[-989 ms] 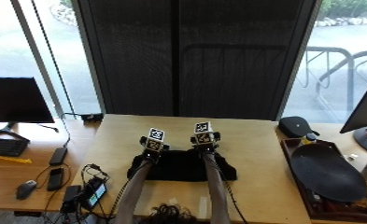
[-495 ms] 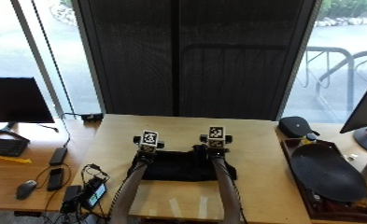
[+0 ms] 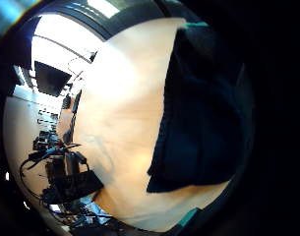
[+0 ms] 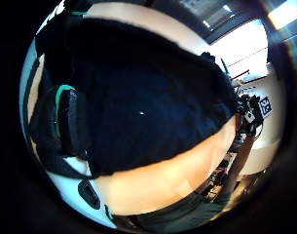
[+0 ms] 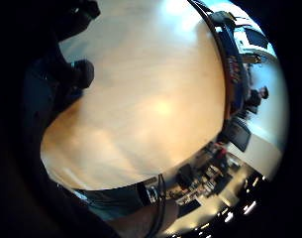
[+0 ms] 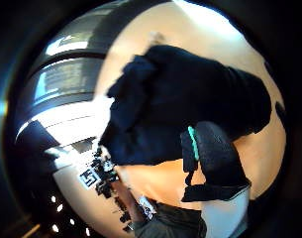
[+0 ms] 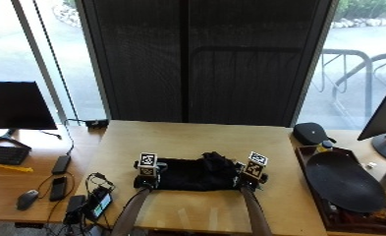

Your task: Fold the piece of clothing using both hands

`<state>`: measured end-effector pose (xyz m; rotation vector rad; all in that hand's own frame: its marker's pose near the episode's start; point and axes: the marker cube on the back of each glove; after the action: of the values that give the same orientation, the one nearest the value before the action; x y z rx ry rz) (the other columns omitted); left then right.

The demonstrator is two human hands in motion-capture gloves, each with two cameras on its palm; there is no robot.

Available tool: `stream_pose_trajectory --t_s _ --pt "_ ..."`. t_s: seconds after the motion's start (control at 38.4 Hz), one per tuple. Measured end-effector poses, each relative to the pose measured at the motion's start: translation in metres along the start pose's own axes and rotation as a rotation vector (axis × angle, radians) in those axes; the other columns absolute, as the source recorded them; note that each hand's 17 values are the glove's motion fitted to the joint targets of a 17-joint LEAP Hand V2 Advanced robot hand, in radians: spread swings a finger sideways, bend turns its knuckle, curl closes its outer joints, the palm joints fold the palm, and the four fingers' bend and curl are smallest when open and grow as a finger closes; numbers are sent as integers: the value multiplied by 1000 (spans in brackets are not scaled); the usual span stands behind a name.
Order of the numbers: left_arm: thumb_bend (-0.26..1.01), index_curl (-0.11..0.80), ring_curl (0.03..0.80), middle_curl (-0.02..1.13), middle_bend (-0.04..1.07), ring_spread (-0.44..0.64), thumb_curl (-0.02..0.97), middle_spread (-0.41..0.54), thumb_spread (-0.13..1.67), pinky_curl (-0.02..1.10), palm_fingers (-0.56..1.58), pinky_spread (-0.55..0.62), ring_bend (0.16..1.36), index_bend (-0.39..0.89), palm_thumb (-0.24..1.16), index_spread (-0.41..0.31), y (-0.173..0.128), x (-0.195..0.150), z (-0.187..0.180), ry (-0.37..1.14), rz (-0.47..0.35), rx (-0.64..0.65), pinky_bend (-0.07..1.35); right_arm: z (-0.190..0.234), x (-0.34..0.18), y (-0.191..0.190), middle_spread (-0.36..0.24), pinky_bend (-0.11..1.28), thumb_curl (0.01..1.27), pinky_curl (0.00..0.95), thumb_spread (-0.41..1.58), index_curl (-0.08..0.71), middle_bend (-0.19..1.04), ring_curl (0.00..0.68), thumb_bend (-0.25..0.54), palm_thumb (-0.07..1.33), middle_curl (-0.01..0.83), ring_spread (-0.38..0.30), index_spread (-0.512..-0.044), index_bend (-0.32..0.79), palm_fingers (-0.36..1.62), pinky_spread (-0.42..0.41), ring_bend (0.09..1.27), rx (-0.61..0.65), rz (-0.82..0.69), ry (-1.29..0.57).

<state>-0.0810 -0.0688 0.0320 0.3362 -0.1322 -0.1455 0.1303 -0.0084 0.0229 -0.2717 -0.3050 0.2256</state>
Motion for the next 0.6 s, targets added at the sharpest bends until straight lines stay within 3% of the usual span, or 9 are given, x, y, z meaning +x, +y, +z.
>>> stream_pose_trajectory --t_s 0.08,0.18,0.31,0.44,0.55,0.57,0.6 --pt "-22 302 388 466 346 -13 263 -155 1402 259 526 257 562 157 512 -139 1 -2 17 -37 5 -74 301 14 3 6 11 862 378 422 1201 185 141 387 -34 749 321 -2 -242 11 390 12 544 -166 29 73" --pt "-49 323 375 453 286 13 216 -135 1461 263 501 283 535 182 359 -151 -15 -8 29 -23 23 0 286 17 11 -5 31 836 377 403 1219 149 197 404 -15 752 329 -32 -220 4 458 20 667 -69 182 176" --pt "-43 345 356 434 245 29 173 -127 1486 261 499 317 498 189 215 -168 -9 -4 40 119 38 -118 246 21 13 -7 44 809 376 393 1236 124 228 418 -7 771 349 -62 -202 19 485 28 729 -65 291 251" --pt "-34 373 359 408 139 66 149 -94 1489 273 387 358 484 204 110 -174 -13 -7 54 119 41 -135 244 18 11 -17 -33 777 380 373 1219 100 362 423 5 832 392 -129 -201 6 689 -40 762 -12 324 297" --pt "-18 381 353 383 127 96 144 -65 1491 280 350 387 485 185 76 -170 -15 -3 54 143 37 -115 261 11 12 -24 -80 753 380 357 1190 63 440 423 -5 855 419 -178 -205 -32 800 -103 805 1 323 264" --pt "-15 382 352 378 131 100 145 -61 1491 281 348 392 487 182 74 -170 -12 -2 53 146 36 -135 263 9 12 -26 -116 721 381 352 1180 57 543 443 -3 866 458 -186 -209 -44 892 -126 845 4 312 236" --pt "-12 384 350 375 135 105 145 -57 1489 282 346 397 487 183 72 -169 -10 -2 54 150 36 -153 265 6 12 -28 -127 714 380 349 1174 47 552 438 -6 870 457 -192 -210 -46 894 -135 844 5 296 201"
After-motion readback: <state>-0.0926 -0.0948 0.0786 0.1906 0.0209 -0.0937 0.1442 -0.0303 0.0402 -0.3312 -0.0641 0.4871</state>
